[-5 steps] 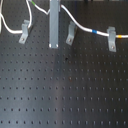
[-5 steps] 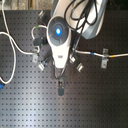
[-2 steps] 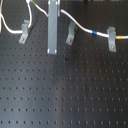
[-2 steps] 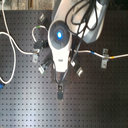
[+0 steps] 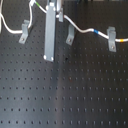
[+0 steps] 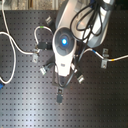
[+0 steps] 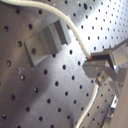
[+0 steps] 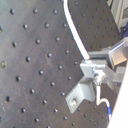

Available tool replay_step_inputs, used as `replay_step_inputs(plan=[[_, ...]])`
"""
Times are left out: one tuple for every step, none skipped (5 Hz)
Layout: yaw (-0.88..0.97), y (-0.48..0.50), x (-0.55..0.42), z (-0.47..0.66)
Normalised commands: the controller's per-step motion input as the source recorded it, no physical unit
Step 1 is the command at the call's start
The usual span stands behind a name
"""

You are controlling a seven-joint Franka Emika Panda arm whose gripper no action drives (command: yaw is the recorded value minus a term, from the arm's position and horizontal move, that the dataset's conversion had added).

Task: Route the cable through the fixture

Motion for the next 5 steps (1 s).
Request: replay_step_inputs(plan=[[-0.08,-0.268,0.253,0.1],[0.05,-0.004,0.03,0.04],[0.33,0.088,0.037,0.11],[0.55,0.086,0.075,0.15],[0.72,-0.006,0.149,0.14]])
